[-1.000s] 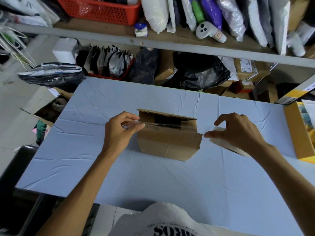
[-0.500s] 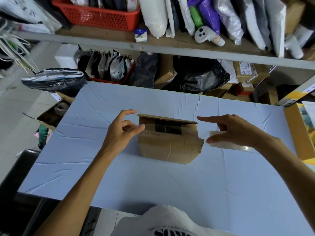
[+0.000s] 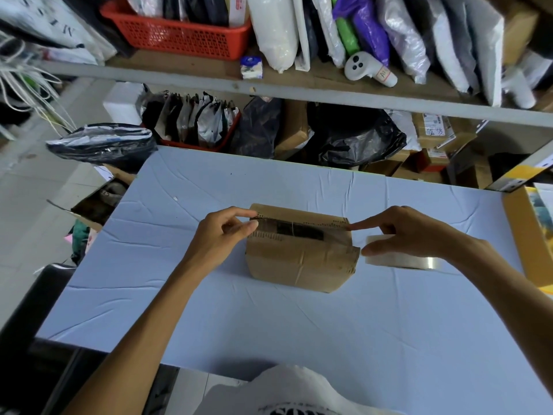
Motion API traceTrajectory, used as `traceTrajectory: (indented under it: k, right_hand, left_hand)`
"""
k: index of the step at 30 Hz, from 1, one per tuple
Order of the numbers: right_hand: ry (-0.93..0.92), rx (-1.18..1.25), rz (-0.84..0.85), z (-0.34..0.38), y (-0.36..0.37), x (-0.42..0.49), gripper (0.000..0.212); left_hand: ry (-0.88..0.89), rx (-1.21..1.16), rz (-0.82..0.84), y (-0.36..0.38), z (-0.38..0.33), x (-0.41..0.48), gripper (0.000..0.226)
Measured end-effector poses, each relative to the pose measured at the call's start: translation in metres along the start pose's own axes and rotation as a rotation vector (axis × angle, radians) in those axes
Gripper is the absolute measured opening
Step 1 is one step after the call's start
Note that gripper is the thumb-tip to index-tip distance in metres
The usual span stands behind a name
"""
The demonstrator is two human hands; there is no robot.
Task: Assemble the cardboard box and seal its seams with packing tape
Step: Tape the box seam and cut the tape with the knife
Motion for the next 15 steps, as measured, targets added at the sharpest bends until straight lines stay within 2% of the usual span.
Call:
traceTrajectory:
  k: [4,9,15]
  right_hand:
    - [0.001,0.002,0.002,0.0003,0.0006,0.0022,0.051]
    - [0.006,0.012,0.023,-0.0005,0.0004,0.0041,0.061]
    - [0.089,-0.009,-0.059,-0.0045,-0.0012,0.0064,0.041]
  left_hand:
    - [-0.013,0.033,0.015,0.0002,0.0006,0.0037,0.013]
    - [-0.022,0.062,-0.064,0.0013,-0.0013,0.0061,0.004]
    - [-0.022,0.082,-0.087,0.0023,-0.0028,0.0082,0.004]
Point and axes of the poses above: each hand's wrist, its own x-axis towards the middle knuckle, its own y-axis out of the palm, z = x × y, the point moved 4 cm from there along x, towards the middle knuckle, and after that the axes turned 8 degrees about y, right-handed, at the moved point
